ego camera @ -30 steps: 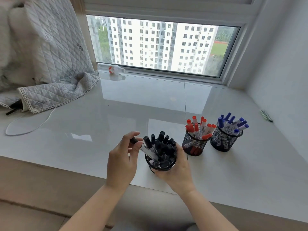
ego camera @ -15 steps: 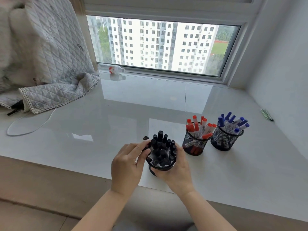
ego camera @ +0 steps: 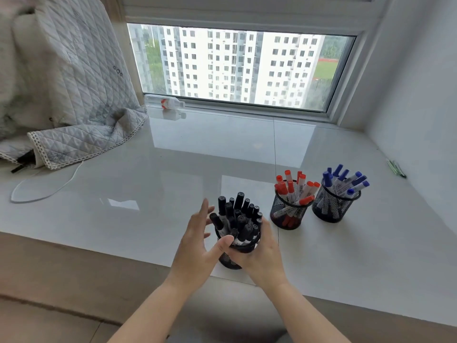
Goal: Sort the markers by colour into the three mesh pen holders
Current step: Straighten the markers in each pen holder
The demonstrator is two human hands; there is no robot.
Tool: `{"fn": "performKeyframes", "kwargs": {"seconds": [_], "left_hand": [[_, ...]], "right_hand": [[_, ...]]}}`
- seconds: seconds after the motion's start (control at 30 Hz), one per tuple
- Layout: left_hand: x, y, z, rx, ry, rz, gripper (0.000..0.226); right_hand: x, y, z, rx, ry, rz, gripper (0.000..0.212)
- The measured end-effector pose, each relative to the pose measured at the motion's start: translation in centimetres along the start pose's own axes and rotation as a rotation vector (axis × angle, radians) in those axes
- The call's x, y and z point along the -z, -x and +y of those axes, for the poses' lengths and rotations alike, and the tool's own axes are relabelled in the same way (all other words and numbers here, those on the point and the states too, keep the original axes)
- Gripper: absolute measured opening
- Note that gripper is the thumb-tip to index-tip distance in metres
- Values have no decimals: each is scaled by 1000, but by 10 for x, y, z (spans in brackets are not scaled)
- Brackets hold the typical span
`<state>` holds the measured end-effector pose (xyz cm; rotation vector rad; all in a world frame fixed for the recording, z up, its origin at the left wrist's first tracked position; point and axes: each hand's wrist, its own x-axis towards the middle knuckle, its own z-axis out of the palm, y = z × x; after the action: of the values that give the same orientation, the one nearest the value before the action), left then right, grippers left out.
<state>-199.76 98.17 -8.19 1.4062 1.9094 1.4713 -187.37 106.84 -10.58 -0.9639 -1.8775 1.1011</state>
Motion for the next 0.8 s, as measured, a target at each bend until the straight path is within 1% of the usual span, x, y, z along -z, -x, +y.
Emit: {"fn": "performKeyframes", "kwargs": {"seconds": [0.07, 0.13, 0.2, 0.27, 0.33, 0.37, 0.43, 0.5, 0.57, 0.6, 0.63, 0.67, 0.7, 0.77, 0.8], "left_hand": [[-7, 2, -3, 89, 138, -4, 80], [-15, 3, -6, 114, 179, -14, 87], [-22, 3, -9, 133, 190, -17, 97], [-29, 1, -12, 168, 190, -20, 103], [-35, 0, -14, 173, 137, -32, 104], [-38, -1, -16, 179, 109, -34, 101], [-43, -3, -18, 224, 80, -16, 87], [-47, -6, -20, 257, 61, 20, 72], [-48, -8, -24, 271, 30, 49, 63], [-47, -9, -26, 275, 16, 65, 61], [-44, -10, -29, 274, 5, 85, 59], [-40, -11, -31, 271, -3, 107, 59], [-36, -13, -35, 271, -7, 134, 59], [-25, -19, -43, 293, -13, 197, 63], [-19, -23, -47, 305, -22, 229, 65]], "right_hand": [[2, 1, 1, -18, 1, -48, 86], [8, 2, 5, -25, -6, -101, 88], [15, 4, 9, -13, 16, -160, 89], [24, 7, 14, 9, 90, -212, 86], [32, 8, 21, 28, 165, -226, 81], [35, 8, 24, 35, 190, -210, 79], [41, 5, 29, 33, 195, -123, 72], [45, -3, 34, -36, 105, 39, 59], [48, -13, 38, -161, -14, 239, 41], [49, -19, 40, -238, -66, 327, 35], [50, -26, 43, -317, -102, 395, 34], [52, -32, 45, -384, -110, 436, 40], [54, -37, 49, -433, -88, 445, 52], [56, -46, 55, -478, -20, 410, 82], [56, -50, 57, -482, 2, 388, 92]]}}
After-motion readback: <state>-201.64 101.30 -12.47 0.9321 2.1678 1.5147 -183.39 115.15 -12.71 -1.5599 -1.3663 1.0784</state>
